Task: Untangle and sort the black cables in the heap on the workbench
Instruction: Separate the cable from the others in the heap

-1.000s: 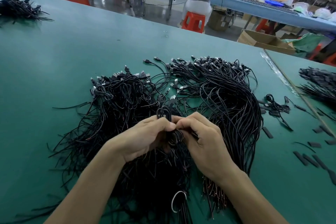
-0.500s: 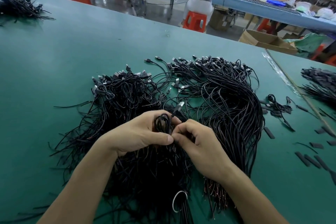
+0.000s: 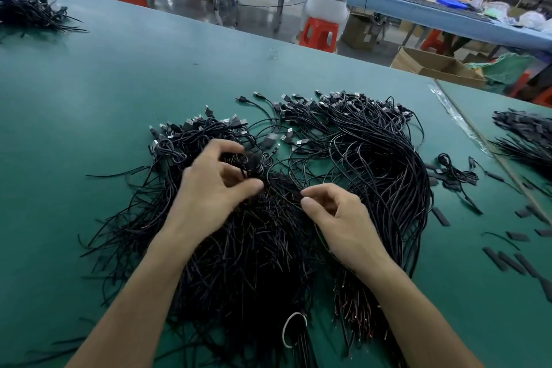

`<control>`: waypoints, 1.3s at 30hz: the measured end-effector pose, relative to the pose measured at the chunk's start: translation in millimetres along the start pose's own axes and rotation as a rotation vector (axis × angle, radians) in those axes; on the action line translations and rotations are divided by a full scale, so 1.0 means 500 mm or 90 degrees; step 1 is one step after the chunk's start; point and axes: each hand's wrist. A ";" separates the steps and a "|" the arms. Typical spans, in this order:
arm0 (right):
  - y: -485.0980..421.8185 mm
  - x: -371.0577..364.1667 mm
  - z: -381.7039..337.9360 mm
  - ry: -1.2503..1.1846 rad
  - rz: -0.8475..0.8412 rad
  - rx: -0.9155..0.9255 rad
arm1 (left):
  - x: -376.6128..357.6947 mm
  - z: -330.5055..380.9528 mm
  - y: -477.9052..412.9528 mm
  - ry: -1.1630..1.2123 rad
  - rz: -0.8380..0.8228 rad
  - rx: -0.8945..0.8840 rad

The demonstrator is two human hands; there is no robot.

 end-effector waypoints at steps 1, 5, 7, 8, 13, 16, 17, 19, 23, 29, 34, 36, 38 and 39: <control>-0.008 0.008 0.009 0.078 0.022 0.000 | 0.002 -0.006 -0.003 -0.024 0.083 0.000; -0.042 0.032 0.046 0.374 0.020 -0.070 | 0.006 -0.030 -0.014 -0.027 0.309 -0.001; -0.056 0.035 0.059 0.416 0.011 -0.126 | 0.016 -0.042 -0.021 -0.002 0.395 -0.001; -0.063 0.035 0.064 0.423 0.014 -0.149 | 0.022 -0.050 -0.024 -0.007 0.420 0.005; -0.084 0.032 0.075 0.494 0.082 -0.191 | 0.023 -0.076 -0.029 -0.160 0.305 0.063; -0.084 0.031 0.077 0.491 0.138 -0.139 | 0.004 -0.059 -0.022 -0.255 0.256 0.074; -0.084 0.032 0.075 0.484 0.154 -0.120 | -0.002 -0.054 -0.018 -0.284 0.259 0.071; -0.080 0.032 0.066 0.419 0.153 -0.087 | -0.011 -0.044 -0.008 -0.326 0.299 0.013; -0.056 0.020 0.010 0.212 0.063 0.002 | -0.029 -0.015 0.004 -0.287 0.257 -0.193; 0.022 -0.029 -0.133 0.023 -0.247 0.206 | -0.066 -0.023 0.029 -0.038 -0.109 -0.137; 0.057 -0.024 -0.165 0.003 -0.350 0.262 | -0.056 -0.041 0.018 0.071 0.004 -0.104; 0.045 -0.006 -0.148 0.094 -0.238 0.201 | -0.041 -0.035 -0.006 0.189 0.132 -0.035; 0.027 0.015 -0.118 0.263 -0.122 0.083 | -0.025 -0.044 -0.020 0.223 0.250 -0.010; 0.016 0.027 -0.098 0.346 -0.075 0.021 | -0.021 -0.043 -0.019 0.202 0.272 -0.016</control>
Point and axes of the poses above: each hand's wrist, its own y-axis away from the middle knuckle, its own x-axis out of the back of the hand, z = x × y, and after that the axes turned 1 degree about z, right-handed
